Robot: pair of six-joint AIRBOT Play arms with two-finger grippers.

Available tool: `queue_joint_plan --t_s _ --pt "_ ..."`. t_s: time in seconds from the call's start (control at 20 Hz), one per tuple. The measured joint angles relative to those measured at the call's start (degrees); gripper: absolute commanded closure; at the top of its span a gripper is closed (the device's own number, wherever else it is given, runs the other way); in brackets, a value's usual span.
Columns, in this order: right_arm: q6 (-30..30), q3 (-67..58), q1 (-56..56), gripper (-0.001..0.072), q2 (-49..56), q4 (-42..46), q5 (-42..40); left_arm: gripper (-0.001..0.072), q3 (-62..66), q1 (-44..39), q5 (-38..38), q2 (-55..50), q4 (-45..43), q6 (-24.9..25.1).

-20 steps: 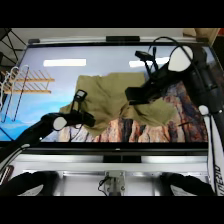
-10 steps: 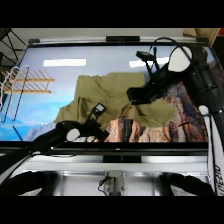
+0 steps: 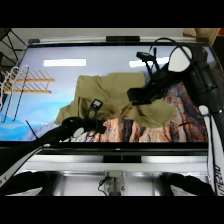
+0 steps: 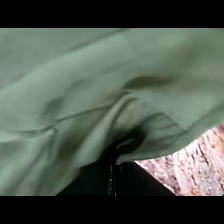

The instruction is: Fold the shirts.

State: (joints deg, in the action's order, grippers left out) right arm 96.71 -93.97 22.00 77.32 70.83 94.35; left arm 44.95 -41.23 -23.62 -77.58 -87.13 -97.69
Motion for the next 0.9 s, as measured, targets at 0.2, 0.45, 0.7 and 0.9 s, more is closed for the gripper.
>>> queue_joint_plan --t_s 0.2,0.45,0.7,0.9 --pt "-0.94 0.00 0.00 0.0642 0.00 0.13 1.22 0.0661 3.23 3.28 -5.81 7.78 -5.68 0.28" --pt "-0.26 0.00 4.57 0.0643 -0.17 5.44 4.13 0.0660 10.21 11.39 -17.22 22.34 -7.54 0.90" --pt "5.09 0.11 14.73 0.0643 -0.17 21.33 -3.52 0.0659 12.57 15.98 -31.32 25.59 -3.87 1.05" --pt "11.39 0.11 17.11 0.0643 0.76 28.85 -12.11 0.0656 12.94 20.68 -32.76 24.52 -2.91 0.33"
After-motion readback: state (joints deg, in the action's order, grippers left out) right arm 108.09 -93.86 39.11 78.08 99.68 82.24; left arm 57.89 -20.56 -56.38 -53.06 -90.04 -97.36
